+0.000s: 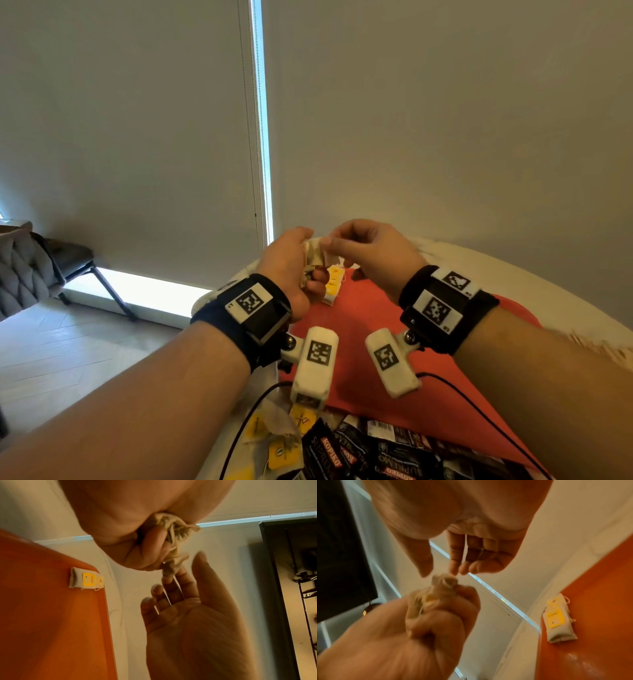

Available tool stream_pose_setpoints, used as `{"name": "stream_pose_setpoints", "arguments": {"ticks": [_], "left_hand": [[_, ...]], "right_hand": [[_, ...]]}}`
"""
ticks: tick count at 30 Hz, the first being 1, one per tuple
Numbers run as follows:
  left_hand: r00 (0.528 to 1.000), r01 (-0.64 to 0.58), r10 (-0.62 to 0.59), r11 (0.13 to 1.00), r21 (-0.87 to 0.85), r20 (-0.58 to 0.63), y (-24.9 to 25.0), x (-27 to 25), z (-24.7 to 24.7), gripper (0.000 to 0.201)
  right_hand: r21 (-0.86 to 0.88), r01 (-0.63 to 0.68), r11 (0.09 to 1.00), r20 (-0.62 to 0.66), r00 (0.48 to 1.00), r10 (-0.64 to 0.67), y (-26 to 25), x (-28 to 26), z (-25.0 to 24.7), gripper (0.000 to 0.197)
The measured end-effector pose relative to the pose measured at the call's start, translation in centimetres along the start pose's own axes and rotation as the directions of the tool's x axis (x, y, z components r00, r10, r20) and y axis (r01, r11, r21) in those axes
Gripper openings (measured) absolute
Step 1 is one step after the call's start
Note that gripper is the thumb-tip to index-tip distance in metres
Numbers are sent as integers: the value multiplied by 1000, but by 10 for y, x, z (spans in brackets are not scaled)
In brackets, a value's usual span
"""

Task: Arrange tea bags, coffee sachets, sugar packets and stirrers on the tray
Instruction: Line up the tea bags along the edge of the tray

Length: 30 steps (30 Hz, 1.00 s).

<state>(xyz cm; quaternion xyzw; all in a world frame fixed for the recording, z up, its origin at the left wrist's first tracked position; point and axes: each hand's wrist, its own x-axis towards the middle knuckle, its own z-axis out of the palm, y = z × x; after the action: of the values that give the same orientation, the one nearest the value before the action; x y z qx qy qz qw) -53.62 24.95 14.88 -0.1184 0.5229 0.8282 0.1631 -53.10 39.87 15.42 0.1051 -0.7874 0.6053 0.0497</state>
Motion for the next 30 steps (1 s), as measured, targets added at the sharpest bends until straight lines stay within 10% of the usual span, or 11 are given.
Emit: {"name": "stream_pose_setpoints", "arguments": {"ticks": [14,21,30], "left_hand": [[983,-166,163,986,-27,-82,-7,-16,6,31],[943,-333,325,929,160,74,-9,-24,8,20],[903,-402,430,865,300,-29,0,-8,7,4]], "right_hand": [[513,-177,840,31,982,188,-4,-18,-16,27],[480,-42,876,-80,993,91,-6,-14,-16,28],[292,-98,951,-16,994,107,-2,-12,-15,24]]}}
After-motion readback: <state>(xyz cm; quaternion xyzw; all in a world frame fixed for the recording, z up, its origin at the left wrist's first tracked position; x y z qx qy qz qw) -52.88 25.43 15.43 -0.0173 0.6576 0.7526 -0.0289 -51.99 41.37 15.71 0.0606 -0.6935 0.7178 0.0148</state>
